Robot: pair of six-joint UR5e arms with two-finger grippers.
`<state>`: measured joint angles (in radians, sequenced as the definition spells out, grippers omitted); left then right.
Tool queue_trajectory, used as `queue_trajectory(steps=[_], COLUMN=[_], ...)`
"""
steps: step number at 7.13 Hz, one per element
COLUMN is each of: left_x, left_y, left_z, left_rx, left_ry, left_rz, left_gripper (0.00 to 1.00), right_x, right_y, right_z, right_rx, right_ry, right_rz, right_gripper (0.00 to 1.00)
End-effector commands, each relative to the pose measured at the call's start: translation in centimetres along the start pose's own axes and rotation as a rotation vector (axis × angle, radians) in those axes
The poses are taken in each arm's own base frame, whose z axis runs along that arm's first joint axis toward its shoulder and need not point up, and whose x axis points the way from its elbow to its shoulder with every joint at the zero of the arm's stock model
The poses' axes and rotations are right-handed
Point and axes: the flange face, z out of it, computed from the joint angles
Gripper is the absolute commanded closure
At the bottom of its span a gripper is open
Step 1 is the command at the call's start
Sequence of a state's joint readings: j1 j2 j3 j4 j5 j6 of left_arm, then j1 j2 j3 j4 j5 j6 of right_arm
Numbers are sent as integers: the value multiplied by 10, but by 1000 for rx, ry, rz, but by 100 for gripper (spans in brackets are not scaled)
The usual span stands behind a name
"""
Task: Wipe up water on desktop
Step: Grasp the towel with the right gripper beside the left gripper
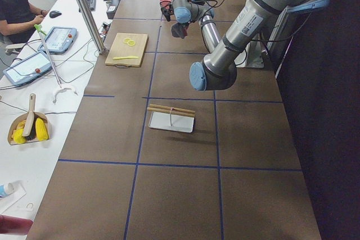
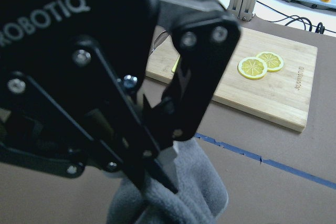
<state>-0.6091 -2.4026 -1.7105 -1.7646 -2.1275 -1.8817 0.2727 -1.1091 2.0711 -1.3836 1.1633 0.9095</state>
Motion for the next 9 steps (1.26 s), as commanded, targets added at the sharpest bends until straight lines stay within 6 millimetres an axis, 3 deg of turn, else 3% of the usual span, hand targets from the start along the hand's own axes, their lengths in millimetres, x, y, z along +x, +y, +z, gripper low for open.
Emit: queue_trajectory(steps=[1, 2, 6, 7, 9], left_x=[2, 2, -1, -1, -1], left_y=[6, 8, 12, 12, 12], left_z=[-6, -7, -3, -3, -3], left_rx=[-7, -9, -17, -17, -17], left_ry=[16, 19, 14, 14, 14], left_rz=[11, 15, 20, 21, 26], left_gripper=[98, 98, 96, 92, 82], right_x=[-6, -11, -9, -9, -11], right_y=[6, 12, 15, 15, 16], right_z=[-2, -3, -3, -3, -4], right_rx=[-1, 7, 5, 14, 23], right_ry=[-4, 0, 5, 11, 16], right_rz=[-8, -16, -20, -20, -22], right_gripper=[10, 17, 69, 83, 98])
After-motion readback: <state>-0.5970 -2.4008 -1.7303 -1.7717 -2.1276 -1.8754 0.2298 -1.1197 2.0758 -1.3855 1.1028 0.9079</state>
